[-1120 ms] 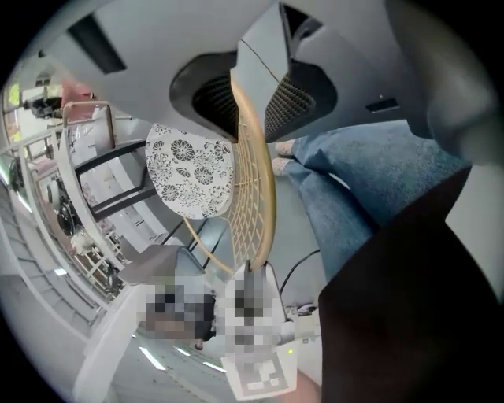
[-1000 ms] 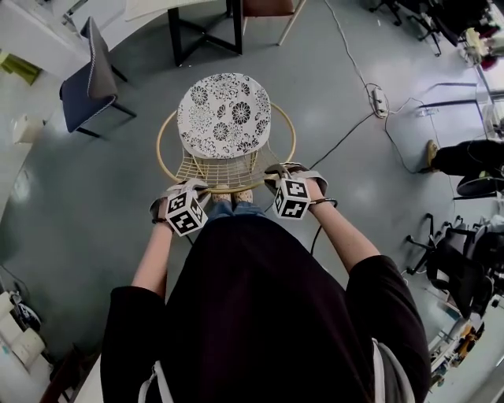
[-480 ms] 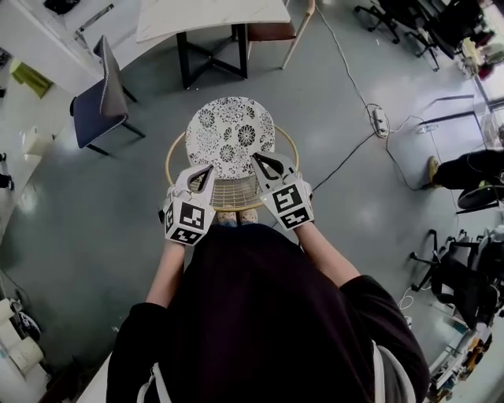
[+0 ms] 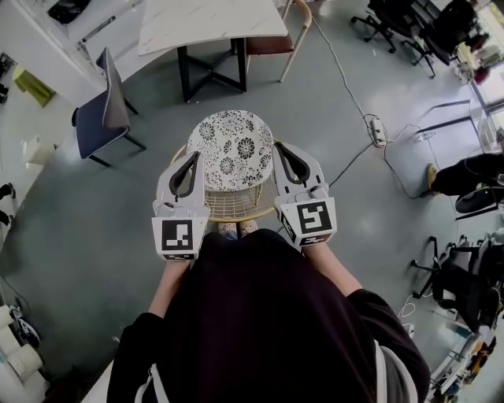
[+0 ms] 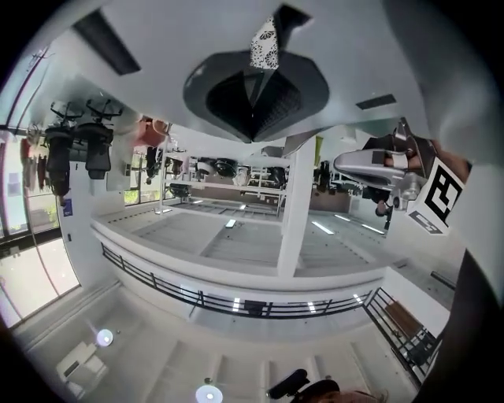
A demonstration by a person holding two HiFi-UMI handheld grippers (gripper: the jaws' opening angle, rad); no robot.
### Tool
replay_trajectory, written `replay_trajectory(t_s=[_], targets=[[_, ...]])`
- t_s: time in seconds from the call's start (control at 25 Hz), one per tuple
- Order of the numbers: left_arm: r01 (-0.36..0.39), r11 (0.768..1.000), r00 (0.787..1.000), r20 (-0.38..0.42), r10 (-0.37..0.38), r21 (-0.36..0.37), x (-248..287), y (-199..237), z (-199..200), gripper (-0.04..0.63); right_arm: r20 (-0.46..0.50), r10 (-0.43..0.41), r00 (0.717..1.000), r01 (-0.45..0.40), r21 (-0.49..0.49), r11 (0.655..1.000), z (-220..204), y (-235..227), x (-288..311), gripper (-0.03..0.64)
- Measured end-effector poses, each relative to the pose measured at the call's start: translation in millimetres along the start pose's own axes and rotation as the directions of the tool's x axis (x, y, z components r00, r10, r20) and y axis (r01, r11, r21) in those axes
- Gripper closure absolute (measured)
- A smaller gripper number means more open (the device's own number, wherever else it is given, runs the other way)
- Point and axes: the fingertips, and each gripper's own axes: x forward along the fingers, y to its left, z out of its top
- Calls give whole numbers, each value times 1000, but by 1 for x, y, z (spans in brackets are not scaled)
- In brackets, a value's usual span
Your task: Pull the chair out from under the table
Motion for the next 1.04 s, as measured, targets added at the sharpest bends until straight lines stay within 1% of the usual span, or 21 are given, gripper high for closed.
replay_trajectory(t_s=[0.2, 0.36, 0.6, 0.72, 0.8, 0.92, 1.04], targets=[[-22, 1000, 998, 59, 23, -14, -1, 6, 20, 588, 58, -18, 998, 19, -17, 1000, 23, -2, 0, 597], [-30, 1000, 997, 72, 30, -5, 2, 7, 24, 588, 70, -13, 997, 14, -8, 1000, 26, -3, 2, 597], [-31, 999, 998, 59, 32, -7, 3, 8, 22, 588, 75, -13, 997, 12, 3, 1000, 26, -2, 3, 597], [-22, 1000, 999, 26, 21, 18, 7, 8, 15, 588, 70, -7, 998, 7, 1, 1000, 23, -2, 6, 596], [-20, 1000, 1000, 15, 19, 21, 10, 7, 13, 588, 65, -4, 998, 5, -1, 1000, 21, -3, 8, 597], [-22, 1000, 999, 39, 22, 16, 15, 8, 18, 588, 64, -5, 998, 4, 0, 1000, 20, -5, 10, 597], [-19, 1000, 999, 40, 18, 21, 18, 10, 18, 588, 66, -6, 998, 5, 2, 1000, 20, -4, 15, 597]])
